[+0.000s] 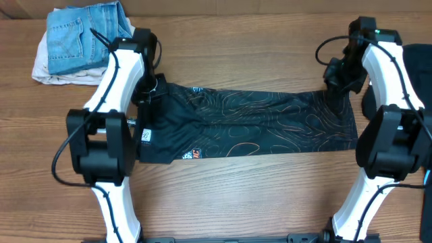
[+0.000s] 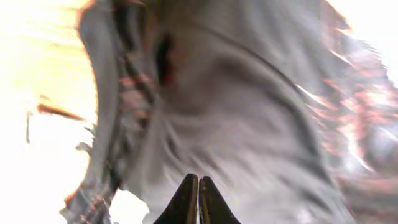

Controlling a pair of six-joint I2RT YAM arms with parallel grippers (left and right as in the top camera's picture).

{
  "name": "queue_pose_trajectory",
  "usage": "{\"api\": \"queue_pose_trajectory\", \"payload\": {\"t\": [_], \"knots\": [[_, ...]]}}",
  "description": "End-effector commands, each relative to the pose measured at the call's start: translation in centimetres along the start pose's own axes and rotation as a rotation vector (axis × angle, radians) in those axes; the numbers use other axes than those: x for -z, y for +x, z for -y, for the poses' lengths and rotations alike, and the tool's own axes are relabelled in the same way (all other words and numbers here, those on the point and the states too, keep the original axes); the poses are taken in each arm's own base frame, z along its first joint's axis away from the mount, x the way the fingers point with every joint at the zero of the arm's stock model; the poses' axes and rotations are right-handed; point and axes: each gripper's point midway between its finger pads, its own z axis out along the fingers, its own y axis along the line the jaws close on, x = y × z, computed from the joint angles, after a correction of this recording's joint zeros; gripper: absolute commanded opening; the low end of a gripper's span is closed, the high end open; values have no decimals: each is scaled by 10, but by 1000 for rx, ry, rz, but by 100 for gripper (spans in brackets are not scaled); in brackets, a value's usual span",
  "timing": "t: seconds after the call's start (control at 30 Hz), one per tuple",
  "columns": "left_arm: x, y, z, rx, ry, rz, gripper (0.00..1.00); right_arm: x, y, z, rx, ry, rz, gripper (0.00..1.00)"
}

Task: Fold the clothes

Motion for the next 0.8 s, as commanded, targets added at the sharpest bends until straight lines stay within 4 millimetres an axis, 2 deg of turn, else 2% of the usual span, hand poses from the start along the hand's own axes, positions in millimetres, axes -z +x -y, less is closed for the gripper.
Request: {"api": "queue_pose_trajectory", "payload": {"t": [0.0,0.17,0.3,0.57,0.77], "knots": [[21,23,33,-88,121,-32,6,2,-11,24,-48,27,18,17],[3,48,52,-137,133,-113,7,-9,-4,52,-104,46,-29,8],[-13,59,56,-129,108,-129,7,-20,3,62,-123,54,-56,4],[-46,67,39,-100,97,-153,8,-46,15,65,-129,51,-82,4],[-62,69,23,-51,93,-168,8,-55,20,67,-130,53,-89,5]]}}
